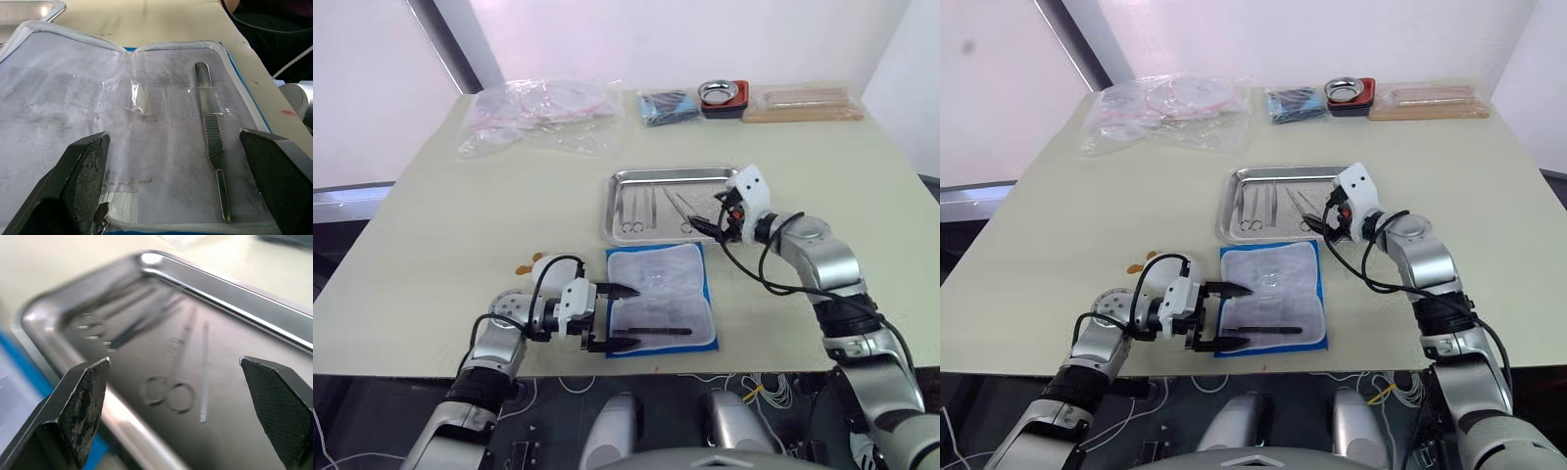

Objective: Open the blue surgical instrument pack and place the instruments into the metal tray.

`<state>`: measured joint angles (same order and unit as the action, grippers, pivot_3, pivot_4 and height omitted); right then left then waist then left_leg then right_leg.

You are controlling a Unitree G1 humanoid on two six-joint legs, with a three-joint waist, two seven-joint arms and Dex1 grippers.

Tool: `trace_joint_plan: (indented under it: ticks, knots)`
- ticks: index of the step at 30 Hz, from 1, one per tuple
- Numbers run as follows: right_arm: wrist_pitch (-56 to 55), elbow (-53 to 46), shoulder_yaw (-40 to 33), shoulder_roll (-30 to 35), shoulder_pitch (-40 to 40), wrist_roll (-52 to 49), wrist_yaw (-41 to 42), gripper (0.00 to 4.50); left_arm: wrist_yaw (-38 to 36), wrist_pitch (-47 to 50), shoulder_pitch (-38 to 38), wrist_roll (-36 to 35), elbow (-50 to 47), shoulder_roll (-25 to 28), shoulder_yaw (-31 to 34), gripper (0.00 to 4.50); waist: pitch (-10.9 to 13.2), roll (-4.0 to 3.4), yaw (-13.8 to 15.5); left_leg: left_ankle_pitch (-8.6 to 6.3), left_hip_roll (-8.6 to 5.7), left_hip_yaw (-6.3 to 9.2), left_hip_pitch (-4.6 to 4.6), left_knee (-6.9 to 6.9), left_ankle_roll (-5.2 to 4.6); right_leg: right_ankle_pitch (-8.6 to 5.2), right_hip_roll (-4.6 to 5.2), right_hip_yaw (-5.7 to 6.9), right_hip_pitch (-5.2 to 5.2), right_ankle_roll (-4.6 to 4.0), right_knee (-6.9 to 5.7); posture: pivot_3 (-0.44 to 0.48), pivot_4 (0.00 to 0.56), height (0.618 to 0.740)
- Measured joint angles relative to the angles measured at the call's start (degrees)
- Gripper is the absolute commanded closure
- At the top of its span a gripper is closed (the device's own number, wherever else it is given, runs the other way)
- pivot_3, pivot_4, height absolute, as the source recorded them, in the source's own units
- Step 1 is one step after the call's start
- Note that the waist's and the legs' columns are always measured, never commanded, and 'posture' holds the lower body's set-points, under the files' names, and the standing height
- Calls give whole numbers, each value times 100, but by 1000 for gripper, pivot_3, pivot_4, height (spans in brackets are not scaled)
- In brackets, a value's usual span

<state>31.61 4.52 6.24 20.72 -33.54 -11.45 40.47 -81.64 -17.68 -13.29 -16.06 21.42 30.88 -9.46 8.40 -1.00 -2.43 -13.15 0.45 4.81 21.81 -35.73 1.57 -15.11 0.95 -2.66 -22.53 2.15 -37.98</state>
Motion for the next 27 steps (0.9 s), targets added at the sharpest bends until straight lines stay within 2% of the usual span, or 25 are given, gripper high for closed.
trace_joint_plan:
  ticks: [11, 16, 23, 27]
  knots:
    - [-914, -832, -49, 455, 937, -559, 1136, 54, -57, -7, -26, -1, 20, 7, -4, 0, 4, 7, 5, 0, 2, 2, 0, 1, 0, -1, -1, 3, 0, 0, 2, 0, 150, 740]
    - [-1277, -1494, -298, 1062, 1741, -1162, 2052, 54, -84, -12, -33, -3, 35, 22, 1, 0, 9, 14, 6, 0, 2, 1, 0, 3, 0, -1, 0, 2, 0, 0, 5, 0, 150, 740]
    - [-1671, -1717, -707, 1670, 2098, -1707, 2933, 54, -95, -13, -38, -4, 58, 33, 1, 0, 24, 39, 2, 0, 6, 0, -4, 3, 1, -13, -1, 3, 1, -20, 4, 0, 150, 740]
    - [-1864, -1697, -948, 2224, 2294, -1938, 3581, 54, -111, -14, -54, -4, 56, 26, -9, 0, 29, 46, 11, -1, 5, 0, -1, 3, 1, -13, -1, 4, 0, -20, 6, 0, 150, 740]
